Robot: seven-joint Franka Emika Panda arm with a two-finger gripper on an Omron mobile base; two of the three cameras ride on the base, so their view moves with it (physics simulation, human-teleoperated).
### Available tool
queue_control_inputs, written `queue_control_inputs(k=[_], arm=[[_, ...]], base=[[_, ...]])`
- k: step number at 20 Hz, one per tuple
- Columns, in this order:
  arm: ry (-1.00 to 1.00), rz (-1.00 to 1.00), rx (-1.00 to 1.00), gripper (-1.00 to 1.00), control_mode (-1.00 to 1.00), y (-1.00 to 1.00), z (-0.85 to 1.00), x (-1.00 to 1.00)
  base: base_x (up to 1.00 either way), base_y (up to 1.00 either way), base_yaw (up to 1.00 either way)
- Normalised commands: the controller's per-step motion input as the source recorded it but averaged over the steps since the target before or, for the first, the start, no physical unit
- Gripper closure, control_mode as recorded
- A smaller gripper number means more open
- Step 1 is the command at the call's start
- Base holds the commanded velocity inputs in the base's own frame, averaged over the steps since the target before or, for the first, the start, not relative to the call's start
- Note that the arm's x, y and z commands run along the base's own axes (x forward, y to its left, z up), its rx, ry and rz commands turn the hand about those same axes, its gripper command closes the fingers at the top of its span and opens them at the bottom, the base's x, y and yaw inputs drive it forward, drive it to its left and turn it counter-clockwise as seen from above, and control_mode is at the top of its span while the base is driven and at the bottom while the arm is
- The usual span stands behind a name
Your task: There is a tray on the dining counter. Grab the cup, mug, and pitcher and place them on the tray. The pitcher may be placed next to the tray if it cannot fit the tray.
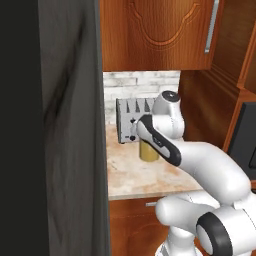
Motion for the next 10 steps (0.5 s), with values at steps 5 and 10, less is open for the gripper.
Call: queue_control_inputs(k=[5,10], arm=[[0.0,0.0,0.0,1.0,-1.0,0.0,0.35,0.0],[0.0,0.0,0.0,1.0,-1.0,-0.01,0.34,0.0]], base=[[0.0,0.0,0.0],[0.0,0.0,0.0]])
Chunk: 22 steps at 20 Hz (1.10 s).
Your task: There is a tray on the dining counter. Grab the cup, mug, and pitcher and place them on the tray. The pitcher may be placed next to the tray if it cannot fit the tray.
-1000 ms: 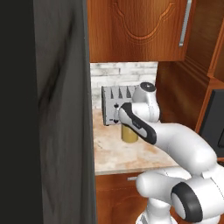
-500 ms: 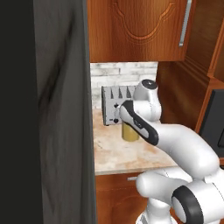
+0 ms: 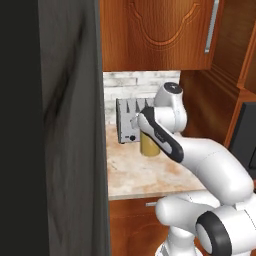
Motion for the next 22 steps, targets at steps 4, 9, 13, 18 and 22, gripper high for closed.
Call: queue_control_inputs(k=[4,9,13,18,22], arm=[[0.0,0.0,0.0,1.0,-1.0,-0.03,0.28,-0.01],[0.0,0.0,0.0,1.0,-1.0,-0.01,0.11,-0.08],[0.0,0.0,0.0,1.0,1.0,0.0,0.0,0.0],[0.0,0.0,0.0,1.0,1.0,0.0,0.0,0.0],[0.0,0.0,0.0,1.0,1.0,0.0,0.0,0.0]], base=[[0.0,0.0,0.0],[0.0,0.0,0.0],[-0.58,-0.02,0.0],[-1.0,-0.02,0.0],[-1.0,-0.03,0.0]])
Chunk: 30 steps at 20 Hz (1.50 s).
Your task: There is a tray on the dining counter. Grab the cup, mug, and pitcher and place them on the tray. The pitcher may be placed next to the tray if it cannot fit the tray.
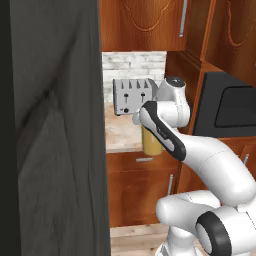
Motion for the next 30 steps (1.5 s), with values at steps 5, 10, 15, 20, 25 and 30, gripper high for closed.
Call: queue_control_inputs(k=[5,10,15,20,25,30], arm=[[0.0,0.0,0.0,1.0,1.0,0.0,0.0,0.0],[0.0,0.0,0.0,1.0,1.0,0.0,0.0,0.0],[0.0,0.0,0.0,1.0,1.0,0.0,0.0,0.0],[0.0,0.0,0.0,1.0,1.0,0.0,0.0,0.0],[0.0,0.0,0.0,1.0,1.0,0.0,0.0,0.0],[0.0,0.0,0.0,1.0,1.0,0.0,0.0,0.0]], base=[[-1.0,0.0,-0.08],[-1.0,-0.05,-0.29],[-0.32,0.0,-0.82],[-0.08,0.0,-0.98],[0.0,0.0,-1.0],[-0.01,0.0,-1.0]])
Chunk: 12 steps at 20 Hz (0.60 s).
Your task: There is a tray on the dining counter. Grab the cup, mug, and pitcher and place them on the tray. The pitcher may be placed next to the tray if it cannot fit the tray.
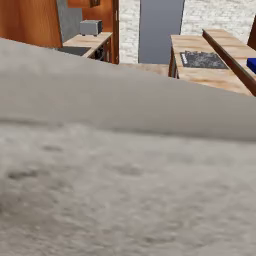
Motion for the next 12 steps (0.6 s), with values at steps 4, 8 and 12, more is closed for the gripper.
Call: queue_control_inputs(k=[4,8,12], arm=[[0.0,0.0,0.0,1.0,1.0,0.0,0.0,0.0],[0.0,0.0,0.0,1.0,1.0,0.0,0.0,0.0],[0.0,0.0,0.0,1.0,1.0,0.0,0.0,0.0]], base=[[-0.01,0.0,-1.0],[-0.01,0.0,-1.0],[0.0,0.0,-1.0]])
